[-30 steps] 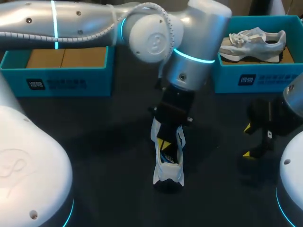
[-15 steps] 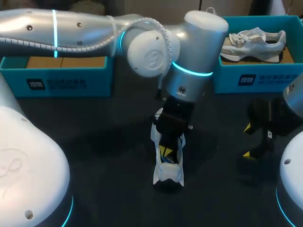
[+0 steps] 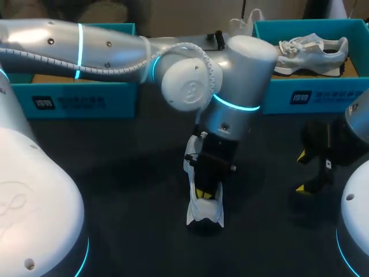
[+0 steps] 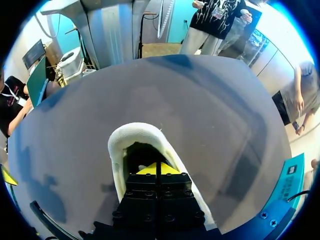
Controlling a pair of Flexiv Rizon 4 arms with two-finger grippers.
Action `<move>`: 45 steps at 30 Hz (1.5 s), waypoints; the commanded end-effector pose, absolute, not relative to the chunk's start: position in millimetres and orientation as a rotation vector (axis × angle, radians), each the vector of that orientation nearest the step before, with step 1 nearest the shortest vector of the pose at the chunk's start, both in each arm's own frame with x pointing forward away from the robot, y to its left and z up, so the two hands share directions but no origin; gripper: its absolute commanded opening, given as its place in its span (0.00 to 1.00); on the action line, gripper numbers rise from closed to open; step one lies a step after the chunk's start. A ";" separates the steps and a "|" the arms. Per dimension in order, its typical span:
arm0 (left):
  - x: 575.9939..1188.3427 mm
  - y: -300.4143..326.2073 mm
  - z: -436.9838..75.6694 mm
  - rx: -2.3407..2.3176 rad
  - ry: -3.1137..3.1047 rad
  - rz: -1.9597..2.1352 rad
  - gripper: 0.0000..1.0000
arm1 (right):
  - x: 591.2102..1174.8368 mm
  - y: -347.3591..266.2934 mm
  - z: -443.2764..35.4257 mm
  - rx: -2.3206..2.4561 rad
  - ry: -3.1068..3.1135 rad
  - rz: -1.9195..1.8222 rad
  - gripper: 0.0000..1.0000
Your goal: Take the shoe out of the shoebox, open the shoe tongue, remove and reinsert the insole, then place the shoe into the shoebox
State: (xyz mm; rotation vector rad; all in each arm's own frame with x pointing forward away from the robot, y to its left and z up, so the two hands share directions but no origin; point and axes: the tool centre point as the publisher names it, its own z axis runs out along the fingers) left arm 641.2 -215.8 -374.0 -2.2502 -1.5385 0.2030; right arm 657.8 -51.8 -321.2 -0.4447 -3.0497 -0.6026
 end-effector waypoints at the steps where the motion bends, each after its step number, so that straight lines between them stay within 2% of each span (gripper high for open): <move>1: 639.8 -210.7 -364.6 -2.270 -1.578 0.200 0.00 | 656.8 -50.6 -321.3 -0.448 -3.053 -0.597 1.00; 8: 650.5 -198.6 -365.0 -2.244 -1.657 0.134 0.00 | 656.8 -50.6 -321.3 -0.448 -3.053 -0.597 1.00; 23: 649.8 -195.8 -414.4 -2.204 -1.743 0.055 0.00 | 656.8 -50.6 -321.3 -0.448 -3.053 -0.597 1.00; 38: 651.6 -207.7 -376.3 -2.283 -1.811 0.130 0.00 | 656.8 -50.6 -321.3 -0.448 -3.053 -0.597 1.00; 45: 647.5 -207.4 -393.3 -2.271 -1.788 0.086 0.00 | 656.8 -50.6 -321.3 -0.448 -3.053 -0.597 1.00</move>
